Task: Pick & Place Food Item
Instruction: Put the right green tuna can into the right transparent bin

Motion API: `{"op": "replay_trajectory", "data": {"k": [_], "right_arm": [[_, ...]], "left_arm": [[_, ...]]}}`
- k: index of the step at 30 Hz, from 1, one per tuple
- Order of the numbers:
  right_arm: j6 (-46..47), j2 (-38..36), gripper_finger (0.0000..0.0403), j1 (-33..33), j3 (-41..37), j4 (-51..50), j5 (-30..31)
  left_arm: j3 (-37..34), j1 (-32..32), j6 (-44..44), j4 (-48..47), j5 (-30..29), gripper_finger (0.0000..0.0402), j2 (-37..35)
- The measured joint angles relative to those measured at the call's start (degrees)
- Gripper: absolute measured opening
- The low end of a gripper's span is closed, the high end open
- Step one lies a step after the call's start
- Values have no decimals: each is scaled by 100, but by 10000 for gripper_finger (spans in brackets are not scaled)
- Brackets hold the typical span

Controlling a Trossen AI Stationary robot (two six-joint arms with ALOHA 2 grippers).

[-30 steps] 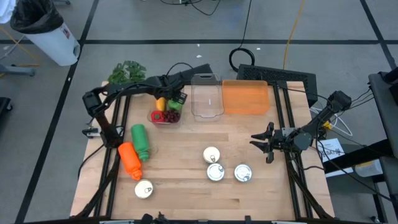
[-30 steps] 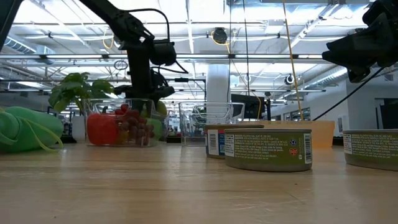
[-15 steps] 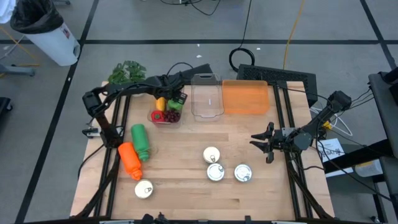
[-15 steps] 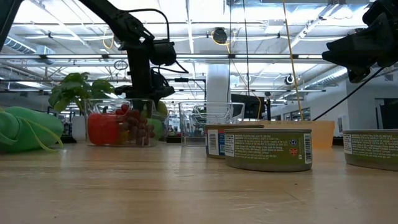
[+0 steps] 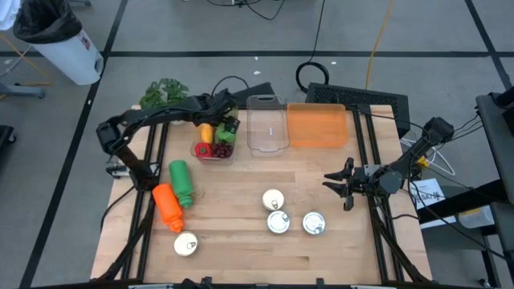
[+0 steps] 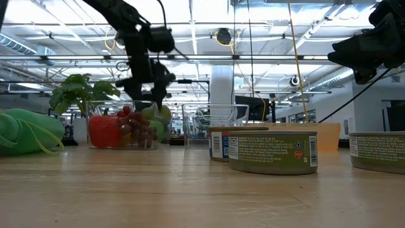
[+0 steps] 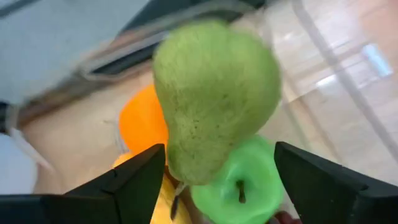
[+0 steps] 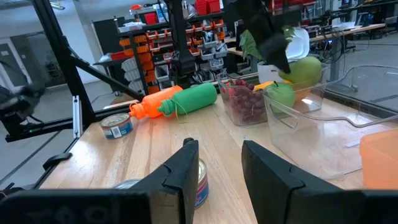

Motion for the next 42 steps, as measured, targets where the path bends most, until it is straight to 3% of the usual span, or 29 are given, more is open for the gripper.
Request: {"op": "replay_trajectory", "data": {"k": [13, 23, 29, 36, 42], "right_arm": [[2, 0, 110, -1, 0, 0, 1], [1, -1, 110, 1, -1, 1, -1], [0, -2, 112, -1, 0, 0, -1], [2, 0, 110, -1, 0, 0, 1], [2, -2, 111, 0, 0, 1, 1]], "left_arm": [[0, -447, 595, -236, 7, 316, -2185], [0, -1127, 769, -1244, 245, 321, -3429], [-116, -1825, 629, -1480, -345, 324, -4113], [-1666, -2870, 578, -243, -911, 324, -5359], [-3116, -3334, 670, 895, -1280, 324, -6716]]}}
